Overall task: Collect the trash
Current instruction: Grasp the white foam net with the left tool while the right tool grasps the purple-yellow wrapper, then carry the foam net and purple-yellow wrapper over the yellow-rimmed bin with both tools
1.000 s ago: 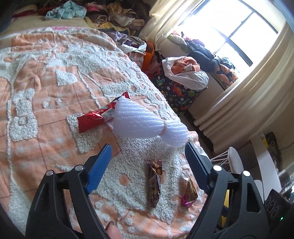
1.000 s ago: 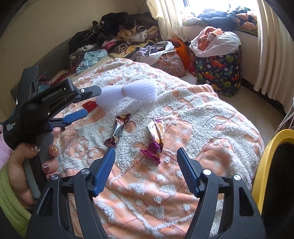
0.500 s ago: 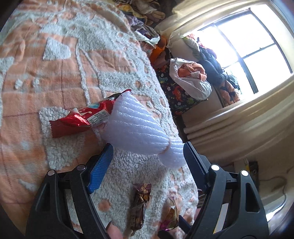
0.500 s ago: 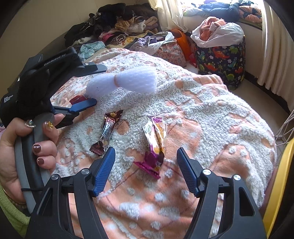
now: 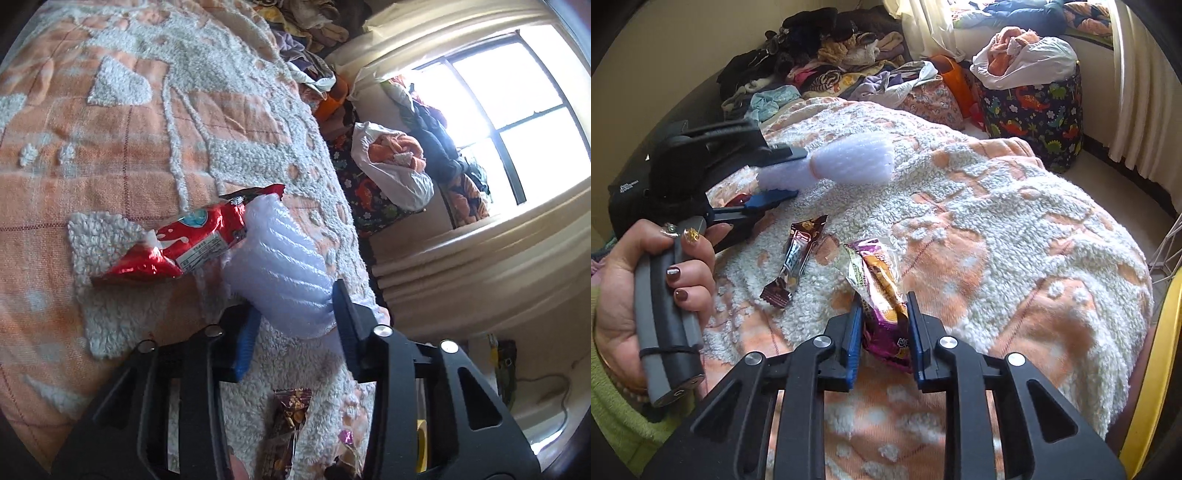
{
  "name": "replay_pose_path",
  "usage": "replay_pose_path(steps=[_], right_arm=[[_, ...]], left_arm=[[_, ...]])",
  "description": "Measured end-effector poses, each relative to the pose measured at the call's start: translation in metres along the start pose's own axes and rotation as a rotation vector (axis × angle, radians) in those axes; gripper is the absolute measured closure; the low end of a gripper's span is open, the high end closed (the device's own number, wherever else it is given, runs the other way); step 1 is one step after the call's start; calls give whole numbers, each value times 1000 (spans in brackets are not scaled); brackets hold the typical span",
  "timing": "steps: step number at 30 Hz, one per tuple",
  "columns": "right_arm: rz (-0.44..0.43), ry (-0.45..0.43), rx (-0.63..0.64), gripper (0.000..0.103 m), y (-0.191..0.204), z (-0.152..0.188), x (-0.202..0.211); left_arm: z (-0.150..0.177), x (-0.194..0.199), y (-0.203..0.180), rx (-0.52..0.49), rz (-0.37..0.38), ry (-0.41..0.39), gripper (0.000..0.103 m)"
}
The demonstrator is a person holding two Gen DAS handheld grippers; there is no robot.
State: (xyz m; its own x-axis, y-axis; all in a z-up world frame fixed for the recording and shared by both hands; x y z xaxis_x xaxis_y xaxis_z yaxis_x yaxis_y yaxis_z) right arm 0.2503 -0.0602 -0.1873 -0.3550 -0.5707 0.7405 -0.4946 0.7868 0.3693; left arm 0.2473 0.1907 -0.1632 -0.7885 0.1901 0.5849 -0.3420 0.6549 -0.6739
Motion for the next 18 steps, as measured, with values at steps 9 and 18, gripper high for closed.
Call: replay_pose_path(steps=[9,18], right_arm=[[-23,-65,-49,82,-8,0,33],[-16,-147,-115,82,-33,-3,75]], left_arm=[[11,20,-44,-172,35,-22,79],[37,27,-95,-341,53,-19,79]])
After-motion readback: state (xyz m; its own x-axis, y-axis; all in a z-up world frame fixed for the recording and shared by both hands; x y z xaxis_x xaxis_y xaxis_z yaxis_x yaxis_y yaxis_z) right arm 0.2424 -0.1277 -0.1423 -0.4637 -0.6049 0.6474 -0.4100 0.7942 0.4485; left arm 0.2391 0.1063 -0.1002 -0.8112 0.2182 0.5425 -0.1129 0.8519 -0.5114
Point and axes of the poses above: each gripper's, at about its wrist camera, not at the fingertips, and x roughly against the way its jaws point, y to its left, z to its underside, the point moved 6 cm from there along -x, roughly the way its jaws point, and after that the axes turned 9 degrees about -x, right-handed, at the moved point
